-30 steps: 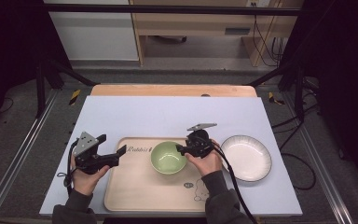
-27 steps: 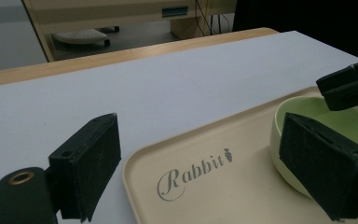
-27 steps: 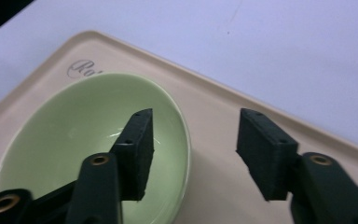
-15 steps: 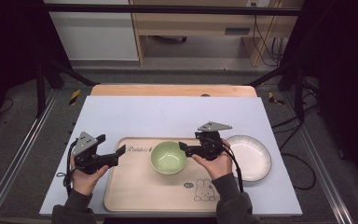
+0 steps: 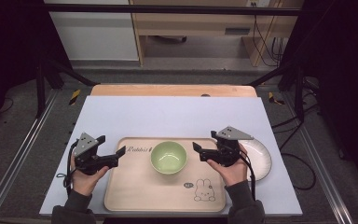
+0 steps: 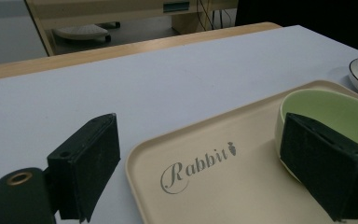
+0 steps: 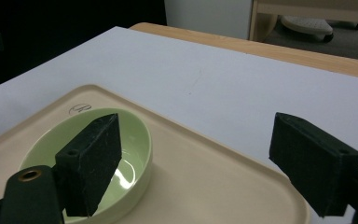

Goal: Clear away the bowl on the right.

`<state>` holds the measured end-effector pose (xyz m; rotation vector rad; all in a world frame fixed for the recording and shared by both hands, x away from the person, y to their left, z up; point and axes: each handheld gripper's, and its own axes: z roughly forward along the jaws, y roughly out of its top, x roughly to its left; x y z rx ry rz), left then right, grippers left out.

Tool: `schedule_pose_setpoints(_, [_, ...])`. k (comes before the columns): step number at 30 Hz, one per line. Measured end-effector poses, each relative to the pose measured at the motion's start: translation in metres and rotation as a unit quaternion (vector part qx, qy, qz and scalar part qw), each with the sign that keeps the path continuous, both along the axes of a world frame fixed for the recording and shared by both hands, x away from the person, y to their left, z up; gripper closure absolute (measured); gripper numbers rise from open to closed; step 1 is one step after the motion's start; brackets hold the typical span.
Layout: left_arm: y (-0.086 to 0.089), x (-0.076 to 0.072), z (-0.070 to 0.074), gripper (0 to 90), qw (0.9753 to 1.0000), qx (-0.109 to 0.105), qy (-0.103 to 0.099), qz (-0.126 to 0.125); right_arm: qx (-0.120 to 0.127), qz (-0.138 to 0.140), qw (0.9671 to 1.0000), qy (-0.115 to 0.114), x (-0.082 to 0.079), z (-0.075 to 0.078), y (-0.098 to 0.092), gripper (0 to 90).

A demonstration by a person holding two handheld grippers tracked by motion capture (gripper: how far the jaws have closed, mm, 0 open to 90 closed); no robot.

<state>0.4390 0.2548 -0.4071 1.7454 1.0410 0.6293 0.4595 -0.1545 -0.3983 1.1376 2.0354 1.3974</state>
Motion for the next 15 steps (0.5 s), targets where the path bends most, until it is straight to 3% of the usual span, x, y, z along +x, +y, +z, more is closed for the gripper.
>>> schedule_pose_setpoints(5, [0.001,-0.002,-0.002,11.2,1.0000,0.004,0.001,0.000,-0.001,-0.014,0.9998,-0.012,-0.007,-0.002,-0.015,16.2])
schedule_pose_setpoints(15, [0.006,-0.001,-0.008,11.2,0.9999,0.009,0.006,0.007,-0.010,-0.045,0.9989,-0.012,-0.016,-0.011,-0.041,16.7])
